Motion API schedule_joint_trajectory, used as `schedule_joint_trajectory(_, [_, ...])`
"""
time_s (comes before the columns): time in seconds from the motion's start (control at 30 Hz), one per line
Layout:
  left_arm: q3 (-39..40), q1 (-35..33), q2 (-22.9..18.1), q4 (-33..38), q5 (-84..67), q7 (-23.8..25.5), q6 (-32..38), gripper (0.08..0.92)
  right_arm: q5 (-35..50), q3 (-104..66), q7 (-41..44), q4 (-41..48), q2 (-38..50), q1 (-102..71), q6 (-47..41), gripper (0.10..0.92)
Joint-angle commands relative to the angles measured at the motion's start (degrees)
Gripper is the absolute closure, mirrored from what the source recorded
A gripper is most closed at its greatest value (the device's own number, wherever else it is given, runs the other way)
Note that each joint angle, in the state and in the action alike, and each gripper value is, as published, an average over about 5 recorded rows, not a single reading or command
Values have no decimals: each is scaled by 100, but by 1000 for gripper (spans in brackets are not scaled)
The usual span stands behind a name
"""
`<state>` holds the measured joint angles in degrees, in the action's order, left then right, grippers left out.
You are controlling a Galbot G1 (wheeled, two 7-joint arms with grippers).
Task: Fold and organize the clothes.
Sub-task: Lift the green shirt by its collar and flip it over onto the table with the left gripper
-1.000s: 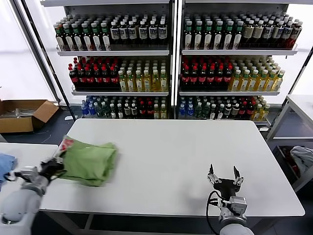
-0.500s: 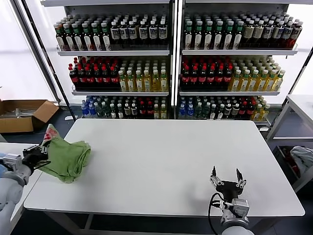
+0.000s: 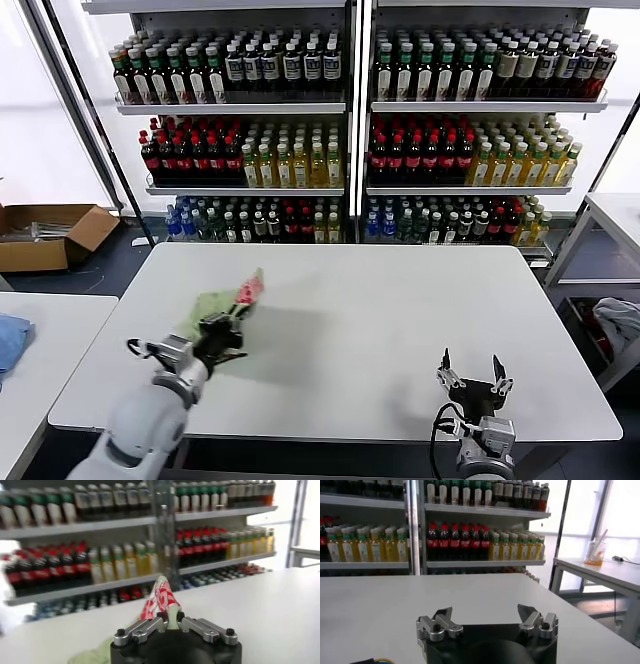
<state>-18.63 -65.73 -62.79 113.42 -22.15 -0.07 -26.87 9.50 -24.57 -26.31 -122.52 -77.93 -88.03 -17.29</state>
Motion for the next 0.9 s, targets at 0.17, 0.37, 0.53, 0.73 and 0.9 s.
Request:
schedule_joint_trajectory(0.17, [1518,863,-1094,-675,222,-462,-408,878,-250,-6,-1,-10,-260,-138,-7,203])
schedule_joint_trajectory(0.37, [1605,979,-1309,-776,-123,-452,-154,878,-314,47,4,84,-281,-13,-53,203])
schedule_joint_trajectory(0.53, [1765,1095,-1559,-816,-341,-504,135,787,-296,96,19,198,-246,115,-126,203])
schedule_joint_trajectory(0.73, [1837,1049,-1821,-473,-774,-779,317,614,363,232,23,254,-205,388,-421,203])
schedule_joint_trajectory(0.9, [1344,813,-1665,-246,-636,-977,174,475,1664,524,17,155,-86,845,-910,203])
